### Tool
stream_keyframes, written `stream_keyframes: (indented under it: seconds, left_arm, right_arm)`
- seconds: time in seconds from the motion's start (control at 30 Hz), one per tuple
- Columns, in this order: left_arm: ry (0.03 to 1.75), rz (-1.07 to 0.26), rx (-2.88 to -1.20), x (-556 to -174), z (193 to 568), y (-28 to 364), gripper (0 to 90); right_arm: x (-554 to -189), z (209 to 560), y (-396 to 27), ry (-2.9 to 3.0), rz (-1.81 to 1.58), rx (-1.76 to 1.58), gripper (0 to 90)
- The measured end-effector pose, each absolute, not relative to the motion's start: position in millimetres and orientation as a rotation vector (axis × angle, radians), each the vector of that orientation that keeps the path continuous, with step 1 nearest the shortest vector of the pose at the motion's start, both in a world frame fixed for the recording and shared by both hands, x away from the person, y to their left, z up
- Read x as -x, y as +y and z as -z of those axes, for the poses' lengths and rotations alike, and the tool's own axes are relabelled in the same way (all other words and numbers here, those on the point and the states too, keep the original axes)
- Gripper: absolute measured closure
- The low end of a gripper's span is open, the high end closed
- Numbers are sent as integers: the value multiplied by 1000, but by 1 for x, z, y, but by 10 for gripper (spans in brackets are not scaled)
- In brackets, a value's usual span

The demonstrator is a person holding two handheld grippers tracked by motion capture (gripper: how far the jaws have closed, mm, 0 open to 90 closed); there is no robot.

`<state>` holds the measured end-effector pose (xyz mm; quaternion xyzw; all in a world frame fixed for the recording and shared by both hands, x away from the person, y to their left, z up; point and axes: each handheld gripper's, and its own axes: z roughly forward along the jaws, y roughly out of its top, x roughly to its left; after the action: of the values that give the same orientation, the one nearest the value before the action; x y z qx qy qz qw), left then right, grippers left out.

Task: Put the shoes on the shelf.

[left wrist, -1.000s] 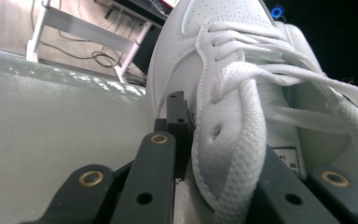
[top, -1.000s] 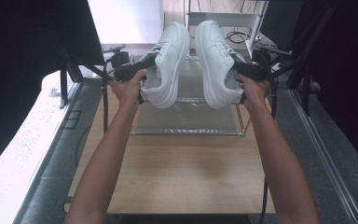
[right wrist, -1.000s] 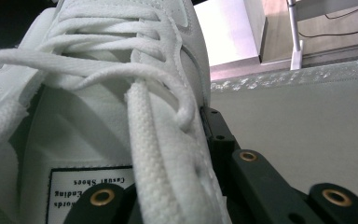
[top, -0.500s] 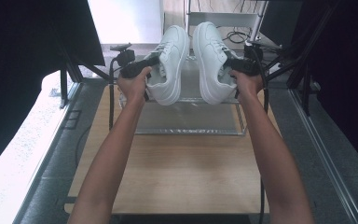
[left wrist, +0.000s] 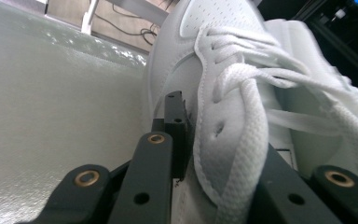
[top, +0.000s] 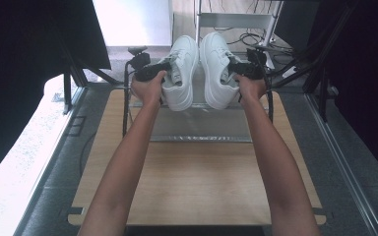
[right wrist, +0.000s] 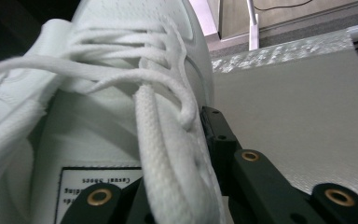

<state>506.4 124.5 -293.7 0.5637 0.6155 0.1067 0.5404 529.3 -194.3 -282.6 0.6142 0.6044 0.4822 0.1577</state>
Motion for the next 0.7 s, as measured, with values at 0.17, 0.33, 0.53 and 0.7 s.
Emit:
stream_keyframes:
  seconds: [0.17,0.33,0.53,0.7]
  left_arm:
    - [1479,-277,-1370,-512,295,118,796]
    - [1495,-285,-1370,-518,300,110,763]
    - [1449,-272,-1363,-520,306,104,661]
    - [1396,-237,-1358,-519,306,108,533]
  right_arm:
    - [-533,282,-188,1713,-1340,-1758,826]
    - [-537,284,-178,1714,-1299,-1756,784]
    - [-541,291,-170,1739,-1339,-1711,584]
    - [-537,290,-178,1745,-1437,-1669,507]
